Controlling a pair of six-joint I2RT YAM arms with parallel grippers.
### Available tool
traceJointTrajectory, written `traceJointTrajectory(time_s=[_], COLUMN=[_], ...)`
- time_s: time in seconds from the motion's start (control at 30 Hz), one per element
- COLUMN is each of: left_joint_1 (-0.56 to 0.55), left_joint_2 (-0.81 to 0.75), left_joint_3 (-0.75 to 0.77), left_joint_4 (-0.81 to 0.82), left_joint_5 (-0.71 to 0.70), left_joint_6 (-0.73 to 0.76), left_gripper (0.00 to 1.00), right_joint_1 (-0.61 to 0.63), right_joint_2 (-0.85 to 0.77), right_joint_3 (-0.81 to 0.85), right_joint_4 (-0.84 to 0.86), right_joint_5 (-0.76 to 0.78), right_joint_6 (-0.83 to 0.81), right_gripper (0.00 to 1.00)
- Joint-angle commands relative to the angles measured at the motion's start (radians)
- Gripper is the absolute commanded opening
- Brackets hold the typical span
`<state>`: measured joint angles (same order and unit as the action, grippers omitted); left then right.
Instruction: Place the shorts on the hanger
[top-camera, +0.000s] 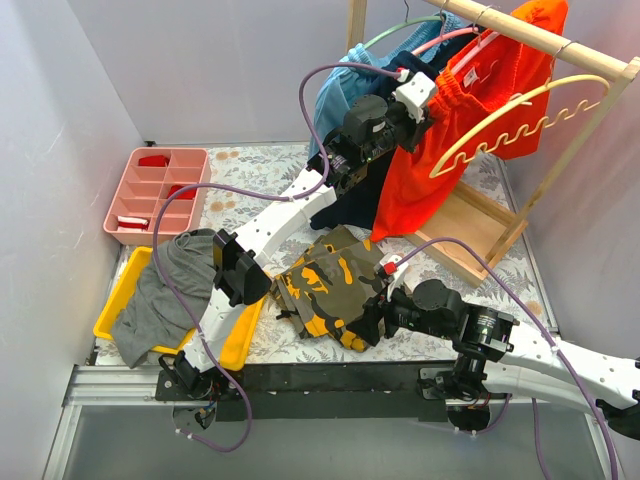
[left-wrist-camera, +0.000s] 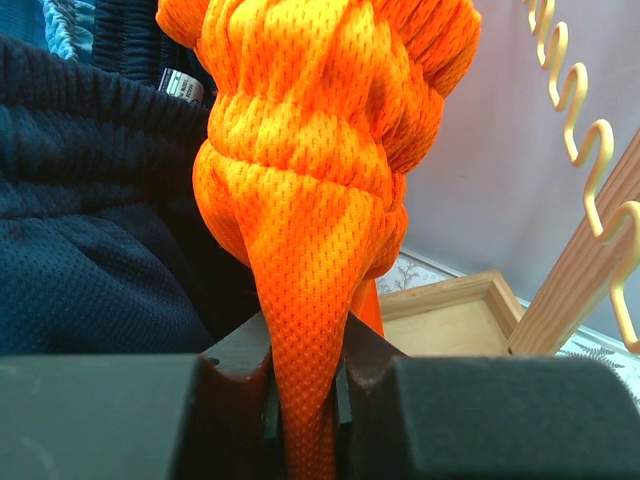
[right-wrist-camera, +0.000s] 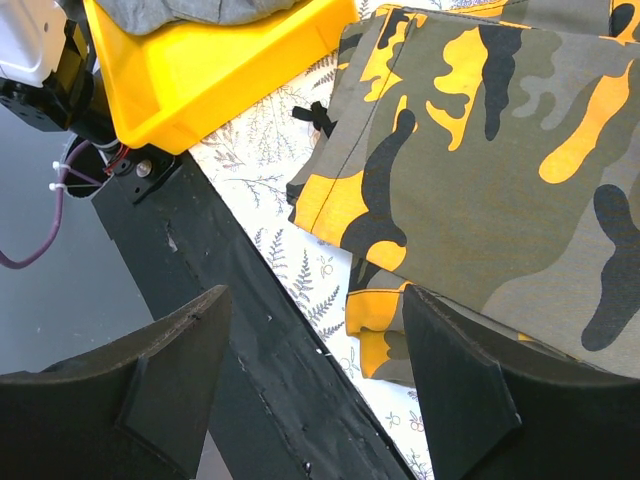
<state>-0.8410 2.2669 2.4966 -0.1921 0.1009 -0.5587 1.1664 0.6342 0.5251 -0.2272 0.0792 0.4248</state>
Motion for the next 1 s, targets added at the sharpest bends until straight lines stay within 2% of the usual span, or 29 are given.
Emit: traceJointTrajectory(time_s=[0.0,0.7,0.73,0.87,0.9,0.97], left_joint_1=[-0.003,-0.004,-0.004,-0.004,-0.004,-0.006], left_joint_2=[-0.032,-0.004,-0.003,-0.004,-0.006,-0.007], left_joint_3=[0.07,0.067,0.067,0.062,0.061,0.058], left_joint_4=[0.175,0.264,0.267,0.287,0.29,0.296], left_joint_5=[-0.007,-0.026,-0.026,-0.035,-0.036,-0.038], left_joint_6=[-0.012,-0.036,-0.037,-0.044,-0.044,-0.047], left_gripper=[0.04,0.13,0.17,0.18,0.22,0.24], right_joint_1=[0.006,0.004,0.004,0.004,0.004,0.004], right_joint_2=[-0.013,-0.011,-0.01,-0.011,-0.011,-0.01], right_joint_3=[-0.01,-0.025,-0.027,-0.027,-0.027,-0.028], right_joint_4=[0.052,0.068,0.068,0.066,0.066,0.071], right_joint_5=[0.01,0.008,0.008,0.007,0.007,0.007], right_joint_6=[0.014,0.022,0.023,0.023,0.025,0.028], right_gripper=[0.76,0.76,0.76,0.76,0.76,0.76])
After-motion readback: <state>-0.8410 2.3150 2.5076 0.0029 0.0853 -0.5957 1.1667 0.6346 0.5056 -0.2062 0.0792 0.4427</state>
